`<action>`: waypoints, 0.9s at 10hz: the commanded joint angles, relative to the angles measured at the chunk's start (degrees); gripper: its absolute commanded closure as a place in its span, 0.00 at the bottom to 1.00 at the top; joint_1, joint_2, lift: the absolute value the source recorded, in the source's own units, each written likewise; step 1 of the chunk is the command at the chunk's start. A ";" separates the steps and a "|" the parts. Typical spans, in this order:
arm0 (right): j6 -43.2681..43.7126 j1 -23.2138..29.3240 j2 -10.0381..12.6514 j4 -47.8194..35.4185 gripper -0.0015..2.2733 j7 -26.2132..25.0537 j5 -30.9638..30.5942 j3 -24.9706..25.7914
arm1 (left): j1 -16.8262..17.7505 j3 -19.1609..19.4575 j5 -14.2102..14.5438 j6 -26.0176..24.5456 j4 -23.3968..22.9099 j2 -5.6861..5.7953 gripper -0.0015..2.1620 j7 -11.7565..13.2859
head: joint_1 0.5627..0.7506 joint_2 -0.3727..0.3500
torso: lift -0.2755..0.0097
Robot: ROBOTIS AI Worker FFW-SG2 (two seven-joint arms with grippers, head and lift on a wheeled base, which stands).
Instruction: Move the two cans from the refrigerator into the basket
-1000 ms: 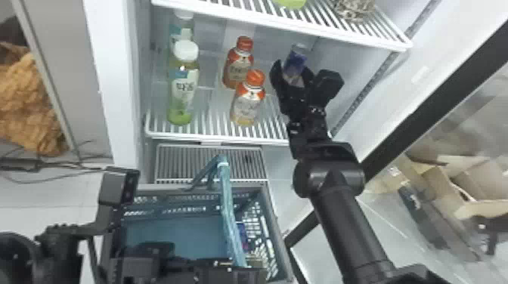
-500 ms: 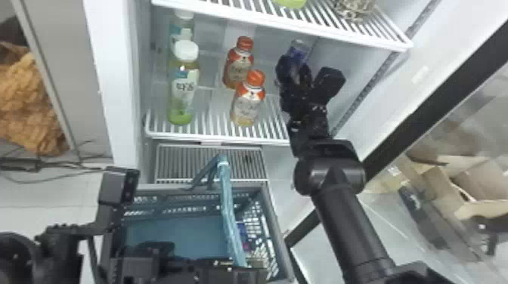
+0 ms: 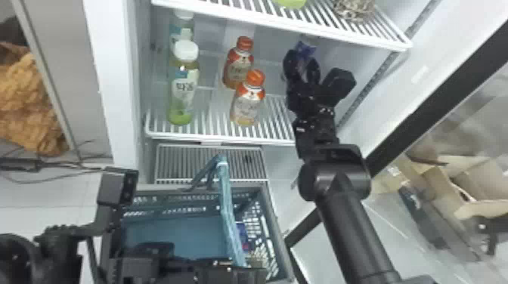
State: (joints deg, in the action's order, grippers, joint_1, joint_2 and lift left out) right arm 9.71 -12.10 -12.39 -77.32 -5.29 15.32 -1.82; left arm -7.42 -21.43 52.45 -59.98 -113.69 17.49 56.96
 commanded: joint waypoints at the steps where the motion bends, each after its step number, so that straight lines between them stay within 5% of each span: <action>1: -0.28 3.37 0.00 -4.73 0.40 0.45 0.45 0.80 | -0.17 0.18 0.11 0.08 0.00 0.00 0.55 0.00 | 0.70 0.03 | 0.03; 9: -8.72 20.39 -0.70 -27.37 0.40 4.67 1.59 7.19 | -0.73 0.52 -0.23 -0.06 0.00 -0.18 0.55 0.00 | 0.70 0.03 | 0.03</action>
State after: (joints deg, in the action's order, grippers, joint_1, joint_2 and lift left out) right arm 1.72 7.08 -13.08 -103.06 -0.65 16.52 5.02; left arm -8.07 -20.91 52.24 -60.04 -113.69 17.37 56.95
